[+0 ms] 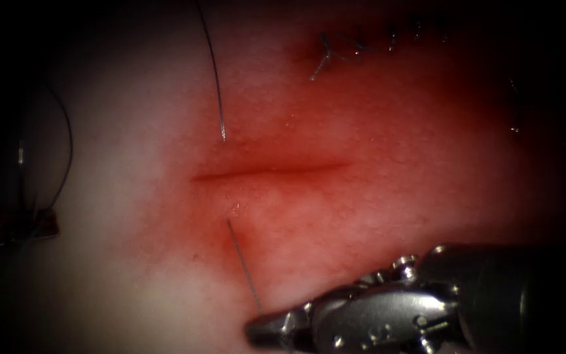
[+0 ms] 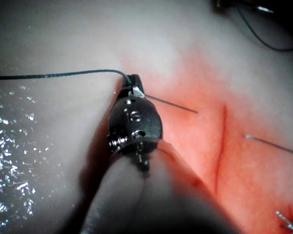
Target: Wound Closure
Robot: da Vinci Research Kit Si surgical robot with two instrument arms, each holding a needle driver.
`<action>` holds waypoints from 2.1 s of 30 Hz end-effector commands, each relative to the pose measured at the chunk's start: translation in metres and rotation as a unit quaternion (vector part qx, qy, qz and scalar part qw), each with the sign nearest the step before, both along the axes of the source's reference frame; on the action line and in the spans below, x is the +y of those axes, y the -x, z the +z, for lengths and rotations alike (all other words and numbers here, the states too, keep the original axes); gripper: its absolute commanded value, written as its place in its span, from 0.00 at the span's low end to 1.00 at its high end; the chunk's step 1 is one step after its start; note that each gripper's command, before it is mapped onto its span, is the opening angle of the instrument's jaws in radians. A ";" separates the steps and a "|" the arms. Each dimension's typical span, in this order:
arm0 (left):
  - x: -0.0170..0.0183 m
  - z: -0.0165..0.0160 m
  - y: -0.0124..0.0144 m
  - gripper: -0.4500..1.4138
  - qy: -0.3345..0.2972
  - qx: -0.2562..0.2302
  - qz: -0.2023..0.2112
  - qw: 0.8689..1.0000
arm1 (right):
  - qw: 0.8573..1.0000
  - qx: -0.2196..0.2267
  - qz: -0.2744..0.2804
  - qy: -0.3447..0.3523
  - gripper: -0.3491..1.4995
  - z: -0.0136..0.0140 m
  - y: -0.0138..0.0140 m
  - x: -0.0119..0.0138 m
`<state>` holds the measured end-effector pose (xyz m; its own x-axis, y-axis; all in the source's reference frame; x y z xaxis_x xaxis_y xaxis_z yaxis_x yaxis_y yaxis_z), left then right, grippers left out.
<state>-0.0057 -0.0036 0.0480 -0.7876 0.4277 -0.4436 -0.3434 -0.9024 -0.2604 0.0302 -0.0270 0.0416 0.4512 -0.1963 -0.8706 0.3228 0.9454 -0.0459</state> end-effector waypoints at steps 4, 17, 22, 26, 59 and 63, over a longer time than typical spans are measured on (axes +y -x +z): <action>-0.0002 0.0007 0.0007 0.00 -0.002 -0.001 0.001 1.000 | 0.999 0.003 -0.040 0.002 0.00 -0.0047 -0.0014 -0.0058; -0.0003 0.0007 0.0007 0.00 -0.002 0.000 0.005 1.000 | 1.000 0.008 0.018 0.002 0.84 -0.0023 -0.0014 -0.0016; -0.0004 0.0007 0.0008 0.00 -0.002 0.001 0.006 1.000 | 0.998 0.012 0.068 -0.007 0.87 0.0009 -0.0008 0.0036; -0.0004 0.0007 0.0007 0.00 -0.003 0.000 0.007 1.000 | 0.997 0.012 0.080 -0.008 0.86 0.0047 -0.0018 0.0067; -0.0004 0.0007 0.0007 0.00 -0.004 0.000 0.008 1.000 | 0.999 -0.014 0.033 0.002 0.00 0.0091 -0.0024 0.0072; -0.0004 0.0008 0.0007 0.00 -0.004 0.000 0.008 1.000 | 1.000 -0.011 0.022 0.003 0.00 0.0061 -0.0012 0.0036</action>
